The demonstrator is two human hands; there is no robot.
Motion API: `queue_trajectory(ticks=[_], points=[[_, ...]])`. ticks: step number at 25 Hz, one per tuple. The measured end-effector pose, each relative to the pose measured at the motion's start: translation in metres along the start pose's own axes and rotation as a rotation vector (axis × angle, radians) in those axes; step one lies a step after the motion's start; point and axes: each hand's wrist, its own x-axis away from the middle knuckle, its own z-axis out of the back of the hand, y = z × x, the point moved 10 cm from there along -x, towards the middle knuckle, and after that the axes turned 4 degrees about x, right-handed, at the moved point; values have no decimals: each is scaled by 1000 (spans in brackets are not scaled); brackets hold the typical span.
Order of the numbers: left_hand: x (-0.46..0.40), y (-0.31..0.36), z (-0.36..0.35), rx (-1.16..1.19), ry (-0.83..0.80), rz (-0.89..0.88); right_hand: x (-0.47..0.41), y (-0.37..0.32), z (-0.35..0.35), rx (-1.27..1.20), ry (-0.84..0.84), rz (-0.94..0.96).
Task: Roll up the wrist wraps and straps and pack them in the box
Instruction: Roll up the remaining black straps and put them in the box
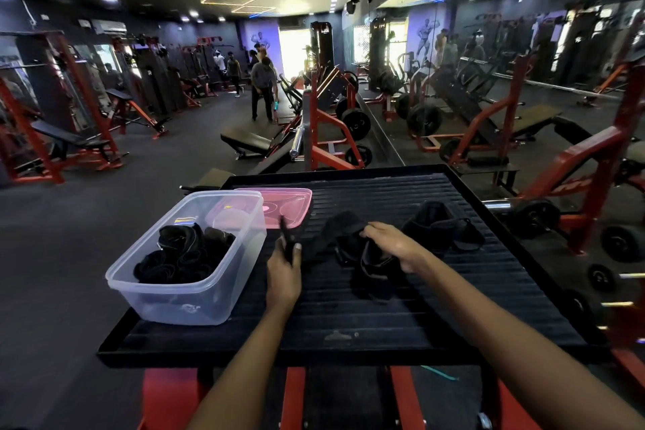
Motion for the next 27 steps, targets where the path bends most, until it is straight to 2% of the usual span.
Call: queue_trajectory(ticks=[2,4,7,10,13,17,20,23,25,27], points=[[3,-2,-4,55,-29,59,9,8,-20,-194,-159,-124],[5,2,0,102,7,19,2,11,-33,-152,-226,-75],[6,10,7,151,48,-37,-2,-1,-29,28,-142,57],[7,3,0,238,8,65,-9,-4,-8,327,-1,92],[9,-8,-7,157,-58,142,-2,-1,-5,299,-51,43],[7,-4,-7,192,-60,111,20,-3,-7,261,-112,35],[8,10,-5,281,-26,77,23,-10,-8,325,-5,178],[2,36,-2,477,72,121,24,-46,-13,400,46,443],[-4,72,-9,530,-32,58,18,-68,-20,320,18,557],[0,93,-16,560,-145,-9,11,-79,-9,108,61,545]])
